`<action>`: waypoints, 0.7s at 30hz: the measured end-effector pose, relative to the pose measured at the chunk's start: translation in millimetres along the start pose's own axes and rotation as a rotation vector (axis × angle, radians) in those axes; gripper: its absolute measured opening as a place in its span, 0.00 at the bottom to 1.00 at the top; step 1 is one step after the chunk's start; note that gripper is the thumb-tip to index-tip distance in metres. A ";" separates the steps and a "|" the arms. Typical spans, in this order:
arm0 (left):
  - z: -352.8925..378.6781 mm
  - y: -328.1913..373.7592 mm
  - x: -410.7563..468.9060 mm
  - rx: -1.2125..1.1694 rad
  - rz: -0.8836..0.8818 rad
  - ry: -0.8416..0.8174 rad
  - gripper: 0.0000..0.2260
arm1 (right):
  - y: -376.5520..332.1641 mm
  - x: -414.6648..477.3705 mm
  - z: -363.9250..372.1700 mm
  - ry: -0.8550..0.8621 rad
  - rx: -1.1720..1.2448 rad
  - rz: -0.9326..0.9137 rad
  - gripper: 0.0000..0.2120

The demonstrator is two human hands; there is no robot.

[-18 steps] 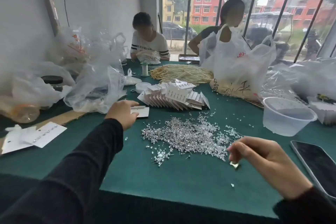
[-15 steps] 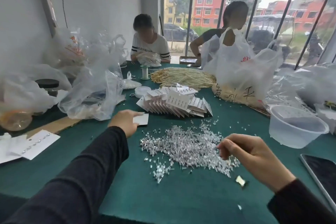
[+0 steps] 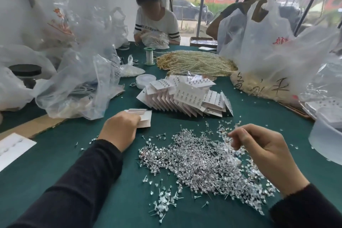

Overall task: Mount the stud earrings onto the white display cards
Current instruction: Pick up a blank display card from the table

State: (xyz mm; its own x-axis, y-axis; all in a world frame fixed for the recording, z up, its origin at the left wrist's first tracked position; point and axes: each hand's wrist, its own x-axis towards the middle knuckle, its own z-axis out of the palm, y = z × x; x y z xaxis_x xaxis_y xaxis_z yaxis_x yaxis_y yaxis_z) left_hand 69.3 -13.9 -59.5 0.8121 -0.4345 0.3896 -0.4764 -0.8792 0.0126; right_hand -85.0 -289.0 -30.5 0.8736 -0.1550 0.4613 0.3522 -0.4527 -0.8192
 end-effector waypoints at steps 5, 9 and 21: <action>-19.7 7.2 -2.0 -0.049 0.064 0.327 0.05 | -5.8 -5.0 -4.6 0.039 -0.023 -0.024 0.11; -57.8 35.9 0.2 -0.694 -0.171 0.525 0.04 | -11.6 -4.0 -7.6 0.165 0.020 0.018 0.07; -62.0 142.5 -3.9 -1.405 -0.163 -0.399 0.15 | -14.1 -9.3 -2.8 0.235 0.668 0.411 0.11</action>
State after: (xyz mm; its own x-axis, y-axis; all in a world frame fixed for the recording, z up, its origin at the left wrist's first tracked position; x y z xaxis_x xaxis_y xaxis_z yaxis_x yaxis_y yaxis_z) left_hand -22.7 -125.3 -2.1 0.8136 -0.5809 0.0244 -0.1121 -0.1157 0.9869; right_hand -99.0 -283.7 -22.3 0.9095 -0.4082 0.0782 0.2095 0.2876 -0.9346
